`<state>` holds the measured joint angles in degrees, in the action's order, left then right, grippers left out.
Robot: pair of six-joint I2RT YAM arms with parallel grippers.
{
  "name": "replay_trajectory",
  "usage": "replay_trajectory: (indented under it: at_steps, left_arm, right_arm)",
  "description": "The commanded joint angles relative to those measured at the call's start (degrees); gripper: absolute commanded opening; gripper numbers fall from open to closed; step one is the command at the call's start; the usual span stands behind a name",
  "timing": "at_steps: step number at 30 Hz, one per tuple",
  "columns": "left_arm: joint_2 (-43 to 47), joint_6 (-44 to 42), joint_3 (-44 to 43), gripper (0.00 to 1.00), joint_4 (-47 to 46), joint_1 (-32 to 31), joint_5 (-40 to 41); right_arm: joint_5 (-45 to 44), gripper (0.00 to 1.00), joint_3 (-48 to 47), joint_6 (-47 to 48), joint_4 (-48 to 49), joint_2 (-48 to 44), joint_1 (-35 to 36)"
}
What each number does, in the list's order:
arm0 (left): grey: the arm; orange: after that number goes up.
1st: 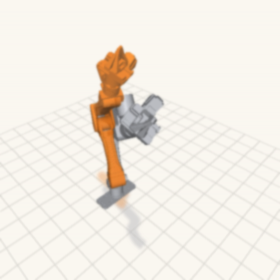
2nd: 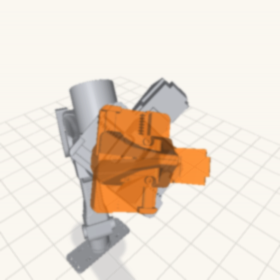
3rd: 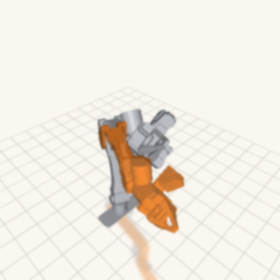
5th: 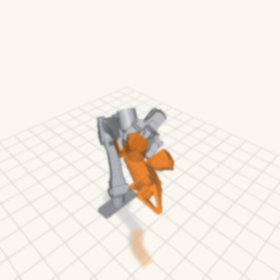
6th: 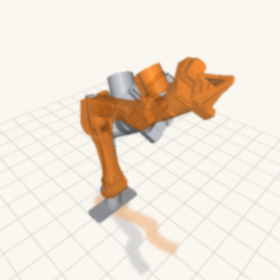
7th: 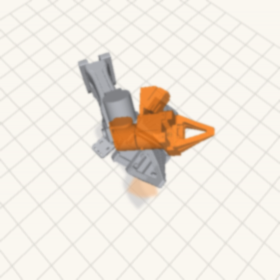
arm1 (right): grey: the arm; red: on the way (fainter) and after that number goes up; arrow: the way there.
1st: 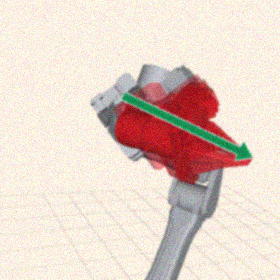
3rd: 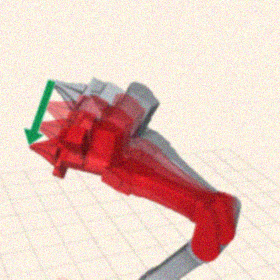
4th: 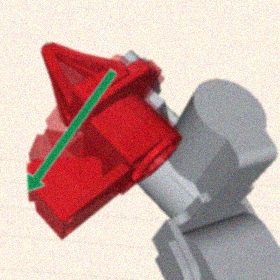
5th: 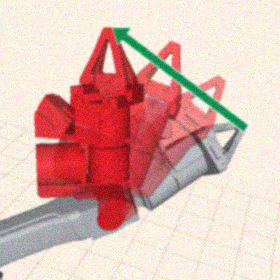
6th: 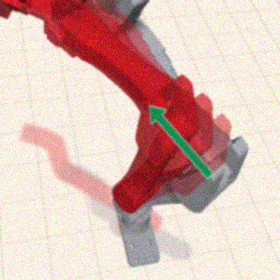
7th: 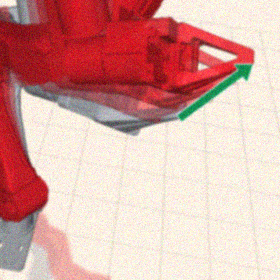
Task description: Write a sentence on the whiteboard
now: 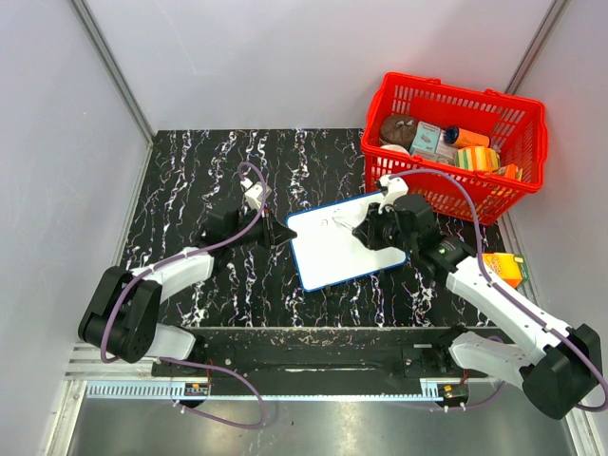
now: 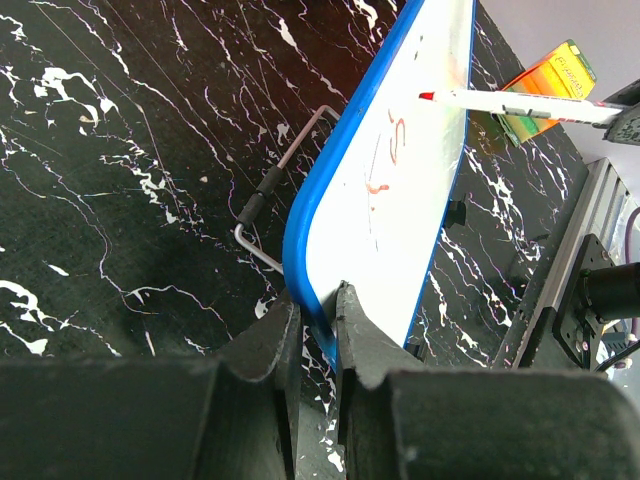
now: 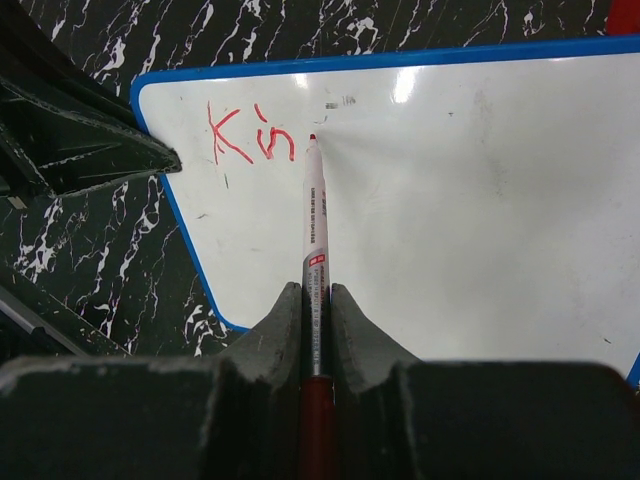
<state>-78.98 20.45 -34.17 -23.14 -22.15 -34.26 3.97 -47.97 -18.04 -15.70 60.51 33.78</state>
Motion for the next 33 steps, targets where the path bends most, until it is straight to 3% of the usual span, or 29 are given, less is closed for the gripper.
replay_trajectory:
  at_steps: [1, 33]
  left_arm:
    - [-1.26, -9.29, -1.33, 0.0, 1.08, 0.27, 8.77]
    - [-1.61, -9.37, -1.6, 0.0, 1.25, 0.09, 8.77]
  right_arm:
    - [-0.89, 0.0, 0.06, -0.33, 2.61, 0.4, 0.41]
    - [1.92, 0.0, 2.08, -0.06, 1.73, 0.4, 0.32]
